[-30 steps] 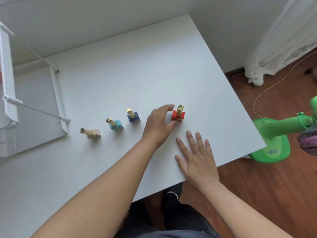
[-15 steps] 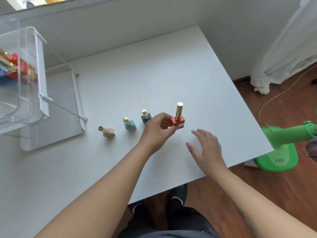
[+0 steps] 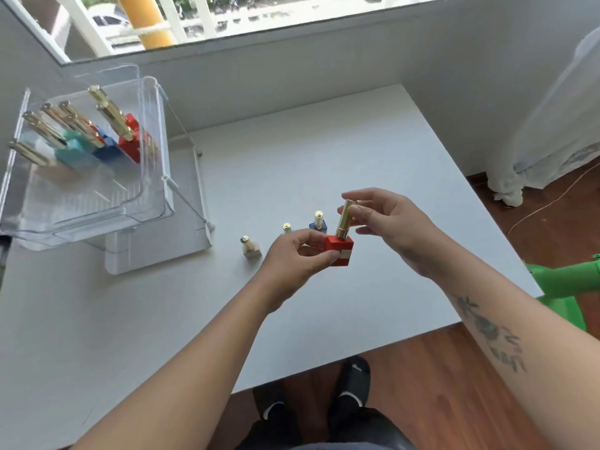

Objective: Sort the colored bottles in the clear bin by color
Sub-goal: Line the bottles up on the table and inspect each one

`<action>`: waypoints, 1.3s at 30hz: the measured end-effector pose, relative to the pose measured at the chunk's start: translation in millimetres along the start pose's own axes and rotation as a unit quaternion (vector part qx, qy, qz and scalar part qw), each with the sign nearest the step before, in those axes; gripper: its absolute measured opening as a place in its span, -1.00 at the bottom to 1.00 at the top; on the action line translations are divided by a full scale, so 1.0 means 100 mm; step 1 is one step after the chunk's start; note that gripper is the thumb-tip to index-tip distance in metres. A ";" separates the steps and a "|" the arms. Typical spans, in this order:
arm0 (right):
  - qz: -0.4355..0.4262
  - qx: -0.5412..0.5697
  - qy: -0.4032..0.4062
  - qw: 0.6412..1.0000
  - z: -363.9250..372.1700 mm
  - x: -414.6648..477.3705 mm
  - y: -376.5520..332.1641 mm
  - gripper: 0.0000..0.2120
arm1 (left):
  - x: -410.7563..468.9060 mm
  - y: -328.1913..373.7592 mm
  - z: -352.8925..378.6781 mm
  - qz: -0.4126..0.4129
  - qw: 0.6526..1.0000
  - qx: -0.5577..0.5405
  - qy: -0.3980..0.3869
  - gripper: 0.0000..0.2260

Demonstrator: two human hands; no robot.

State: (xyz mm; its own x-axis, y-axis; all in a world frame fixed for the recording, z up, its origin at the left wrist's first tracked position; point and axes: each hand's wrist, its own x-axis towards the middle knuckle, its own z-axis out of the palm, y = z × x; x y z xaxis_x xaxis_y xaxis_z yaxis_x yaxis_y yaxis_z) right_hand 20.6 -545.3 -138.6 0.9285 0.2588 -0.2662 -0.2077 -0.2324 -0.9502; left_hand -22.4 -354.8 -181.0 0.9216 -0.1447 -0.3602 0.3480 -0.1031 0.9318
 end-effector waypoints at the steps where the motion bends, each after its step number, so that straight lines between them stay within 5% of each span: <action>1: -0.002 0.005 0.002 1.000 0.03 -0.01 -0.02 -0.82 | -0.03 0.00 -0.04 0.000 1.000 -0.004 -0.001 -0.85; 4: -0.008 0.006 0.010 1.000 0.15 -0.02 -0.08 -0.88 | -0.11 0.02 -0.14 -0.002 1.000 -0.009 -0.005 -0.84; 11: -0.009 -0.032 0.011 0.999 0.30 -0.07 -0.23 -0.67 | -0.22 0.08 -0.26 0.009 1.000 -0.015 -0.008 -0.82; 17: -0.041 -0.029 0.009 0.999 0.31 -0.10 -0.33 -0.86 | -0.25 0.13 -0.29 0.021 0.999 -0.021 -0.012 -0.82; 21: -0.032 -0.069 0.056 0.996 0.36 -0.08 -0.37 -0.73 | -0.27 0.17 -0.28 0.025 0.999 -0.026 -0.011 -0.82; 27: -0.039 -0.047 0.003 0.998 0.30 -0.11 -0.43 -0.84 | -0.29 0.23 -0.28 0.030 0.999 -0.044 -0.011 -0.82; 32: -0.037 -0.092 0.068 0.993 0.34 -0.09 -0.47 -0.63 | -0.29 0.26 -0.27 0.040 0.998 -0.052 -0.006 -0.83; 36: -0.034 -0.036 -0.005 0.999 0.28 -0.10 -0.50 -0.80 | -0.27 0.28 -0.27 0.042 0.998 -0.055 -0.001 -0.82; 39: -0.049 -0.050 0.018 0.997 0.26 -0.12 -0.53 -0.84 | -0.28 0.29 -0.25 0.045 0.997 -0.055 0.001 -0.83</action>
State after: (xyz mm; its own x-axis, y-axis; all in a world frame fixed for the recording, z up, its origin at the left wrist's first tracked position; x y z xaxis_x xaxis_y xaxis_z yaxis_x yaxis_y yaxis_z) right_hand 12.7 -511.1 -89.0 0.9535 0.2521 -0.1654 -0.0854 -0.3004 -0.9500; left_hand -33.8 -328.9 -143.0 0.9504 -0.1464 -0.2744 0.2799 0.0187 0.9598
